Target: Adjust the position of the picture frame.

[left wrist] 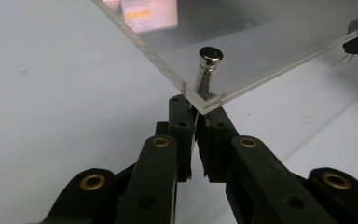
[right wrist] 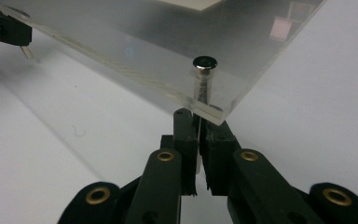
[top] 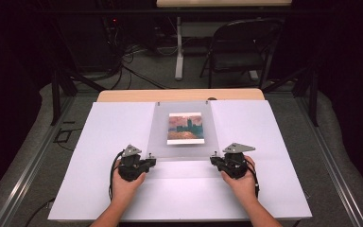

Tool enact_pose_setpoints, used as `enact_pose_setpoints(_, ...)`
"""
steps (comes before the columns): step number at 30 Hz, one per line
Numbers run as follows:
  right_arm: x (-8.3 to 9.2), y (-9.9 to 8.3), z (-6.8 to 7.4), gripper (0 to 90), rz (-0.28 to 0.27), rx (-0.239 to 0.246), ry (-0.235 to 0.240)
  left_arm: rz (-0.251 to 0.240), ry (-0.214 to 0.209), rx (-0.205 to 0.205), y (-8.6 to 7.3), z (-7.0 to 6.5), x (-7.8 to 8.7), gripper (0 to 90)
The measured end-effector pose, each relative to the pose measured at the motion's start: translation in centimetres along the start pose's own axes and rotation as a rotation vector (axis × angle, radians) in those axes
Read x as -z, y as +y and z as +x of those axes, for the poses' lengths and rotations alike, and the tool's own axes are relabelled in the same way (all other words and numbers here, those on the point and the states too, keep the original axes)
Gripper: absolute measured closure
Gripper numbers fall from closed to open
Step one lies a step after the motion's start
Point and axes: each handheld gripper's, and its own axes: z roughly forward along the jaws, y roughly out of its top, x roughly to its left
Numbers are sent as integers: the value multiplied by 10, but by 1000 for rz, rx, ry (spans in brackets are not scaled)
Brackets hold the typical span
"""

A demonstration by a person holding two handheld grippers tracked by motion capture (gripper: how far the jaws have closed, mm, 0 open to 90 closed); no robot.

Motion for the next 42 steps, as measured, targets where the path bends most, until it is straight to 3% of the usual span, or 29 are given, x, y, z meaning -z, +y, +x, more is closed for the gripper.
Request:
enact_pose_setpoints(5, -3, 1, -5, 854, -6, -21, -9, -6, 4, 2, 2, 1, -5, 843)
enact_pose_setpoints(14, -8, 2, -3, 854, -8, -3, -7, -16, 16, 26, 2, 7, -5, 840)
enact_pose_setpoints(42, -12, 0, -7, 852, 7, -10, -22, 0, 16, 21, 1, 6, -11, 839)
